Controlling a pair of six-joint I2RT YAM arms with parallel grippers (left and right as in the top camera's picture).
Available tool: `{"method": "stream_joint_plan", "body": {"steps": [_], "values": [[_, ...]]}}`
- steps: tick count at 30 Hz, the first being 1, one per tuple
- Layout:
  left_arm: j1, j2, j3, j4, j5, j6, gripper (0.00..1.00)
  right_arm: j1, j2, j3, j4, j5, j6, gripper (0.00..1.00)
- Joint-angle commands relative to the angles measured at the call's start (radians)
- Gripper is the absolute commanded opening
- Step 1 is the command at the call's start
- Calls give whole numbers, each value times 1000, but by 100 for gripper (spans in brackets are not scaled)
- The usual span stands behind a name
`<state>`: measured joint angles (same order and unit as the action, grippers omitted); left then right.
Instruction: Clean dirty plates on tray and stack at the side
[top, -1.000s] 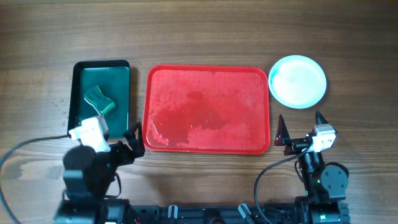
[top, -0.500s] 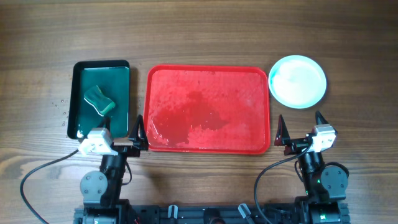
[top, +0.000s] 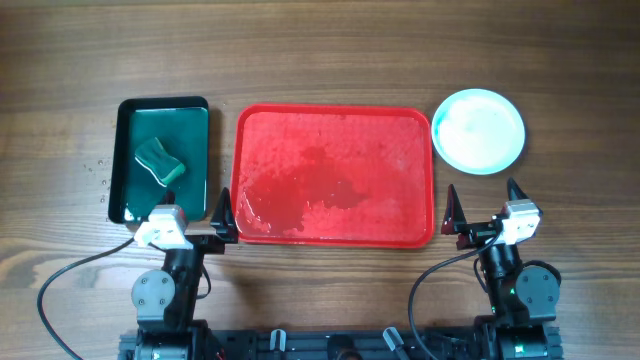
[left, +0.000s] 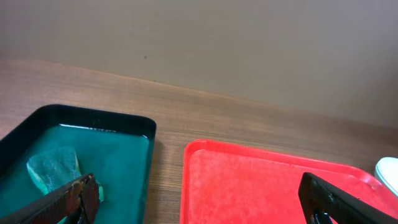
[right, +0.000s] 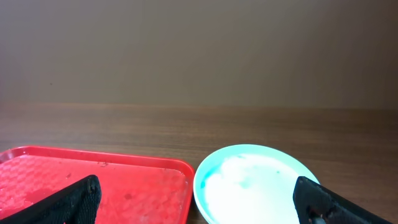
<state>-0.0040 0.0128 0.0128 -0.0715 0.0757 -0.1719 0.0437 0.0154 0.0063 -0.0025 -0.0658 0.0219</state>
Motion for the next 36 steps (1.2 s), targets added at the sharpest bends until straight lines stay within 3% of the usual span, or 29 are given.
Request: {"method": "stream_joint_plan", "body": {"steps": [1, 12, 36], "values": [[7, -10, -7, -3, 5, 59, 100, -6, -12, -1, 3, 8, 10, 100], [6, -10, -7, -5, -7, 189, 100, -6, -12, -1, 3, 8, 10, 100], [6, -10, -7, -3, -18, 191, 100, -6, -12, -1, 3, 8, 11, 100]]}}
